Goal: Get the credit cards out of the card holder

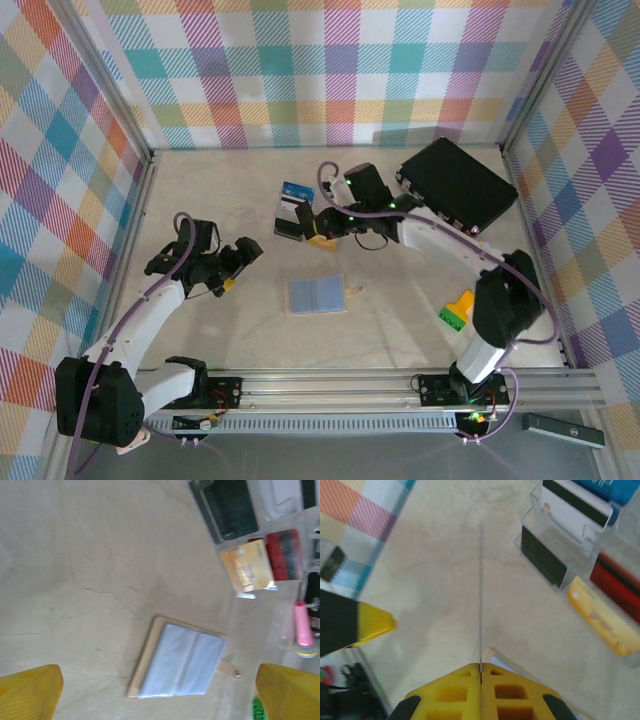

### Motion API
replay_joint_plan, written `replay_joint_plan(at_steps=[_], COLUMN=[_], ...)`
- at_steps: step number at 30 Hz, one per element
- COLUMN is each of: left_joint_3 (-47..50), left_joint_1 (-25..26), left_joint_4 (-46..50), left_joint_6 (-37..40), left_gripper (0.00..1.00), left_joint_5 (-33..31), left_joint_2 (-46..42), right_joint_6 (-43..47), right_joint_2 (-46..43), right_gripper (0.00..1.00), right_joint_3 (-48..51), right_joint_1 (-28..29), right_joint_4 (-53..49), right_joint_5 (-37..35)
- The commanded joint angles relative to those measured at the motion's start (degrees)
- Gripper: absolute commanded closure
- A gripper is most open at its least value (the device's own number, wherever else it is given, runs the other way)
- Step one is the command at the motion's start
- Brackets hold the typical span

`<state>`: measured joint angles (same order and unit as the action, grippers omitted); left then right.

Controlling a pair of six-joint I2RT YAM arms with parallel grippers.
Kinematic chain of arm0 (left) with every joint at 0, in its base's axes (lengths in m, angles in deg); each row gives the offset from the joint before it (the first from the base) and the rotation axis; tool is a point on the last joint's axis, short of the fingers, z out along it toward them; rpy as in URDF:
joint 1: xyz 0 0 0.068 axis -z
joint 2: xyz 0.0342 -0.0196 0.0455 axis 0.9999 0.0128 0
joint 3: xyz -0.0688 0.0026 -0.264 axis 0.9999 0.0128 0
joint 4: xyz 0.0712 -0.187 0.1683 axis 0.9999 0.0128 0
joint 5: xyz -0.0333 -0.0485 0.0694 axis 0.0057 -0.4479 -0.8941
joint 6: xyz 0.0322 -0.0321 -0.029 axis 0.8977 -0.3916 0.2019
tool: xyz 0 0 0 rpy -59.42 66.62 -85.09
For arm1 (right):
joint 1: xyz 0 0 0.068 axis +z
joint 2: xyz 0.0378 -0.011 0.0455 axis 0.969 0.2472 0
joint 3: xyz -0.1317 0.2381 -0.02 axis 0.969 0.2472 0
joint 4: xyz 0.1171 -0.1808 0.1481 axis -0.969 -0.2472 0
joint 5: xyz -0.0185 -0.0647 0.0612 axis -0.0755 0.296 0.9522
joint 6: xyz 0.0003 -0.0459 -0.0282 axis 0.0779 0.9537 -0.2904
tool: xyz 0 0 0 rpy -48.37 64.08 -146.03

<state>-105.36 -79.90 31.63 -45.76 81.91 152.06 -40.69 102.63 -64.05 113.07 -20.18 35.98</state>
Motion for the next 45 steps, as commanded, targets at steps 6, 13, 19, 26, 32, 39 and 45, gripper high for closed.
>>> replay_joint_plan(at_steps=[6, 13, 19, 26, 32, 39, 45], left_joint_3=[-3.2, -4.1, -3.5, -3.3, -2.8, -2.7, -2.7], left_joint_1=[-1.9, -1.9, -2.0, -2.0, -1.9, -2.0, -2.0], left_joint_4=[6.7, 8.8, 8.8, 8.9, 8.6, 8.4, 8.5], left_joint_6=[4.6, 6.2, 6.2, 6.7, 6.7, 6.7, 6.8], left_gripper=[0.0, 0.0, 0.0, 0.0, 0.0, 0.0, 0.0], left_joint_5=[-1.5, -2.3, -2.0, -1.8, -1.3, -1.1, -1.0], left_joint_2=[-0.2, -0.6, -1.0, -0.2, 0.1, 0.5, 0.4], right_joint_6=[25.9, 34.2, 38.8, 40.3, 41.4, 41.2, 39.6], right_joint_2=[16.9, 25.5, 29.9, 35.0, 37.1, 38.8, 40.7], right_gripper=[1.0, 1.0, 1.0, 1.0, 1.0, 0.97, 0.92], right_joint_3=[-22.7, -33.0, -36.5, -42.6, -44.2, -45.3, -48.2], right_joint_1=[3.1, 4.0, 4.1, 4.1, 4.1, 4.1, 4.1], right_joint_4=[-19.0, -20.7, -19.9, -23.0, -24.5, -24.6, -25.8], right_joint_5=[-7.5, -10.9, -14.4, -15.7, -16.7, -18.3, -19.5])
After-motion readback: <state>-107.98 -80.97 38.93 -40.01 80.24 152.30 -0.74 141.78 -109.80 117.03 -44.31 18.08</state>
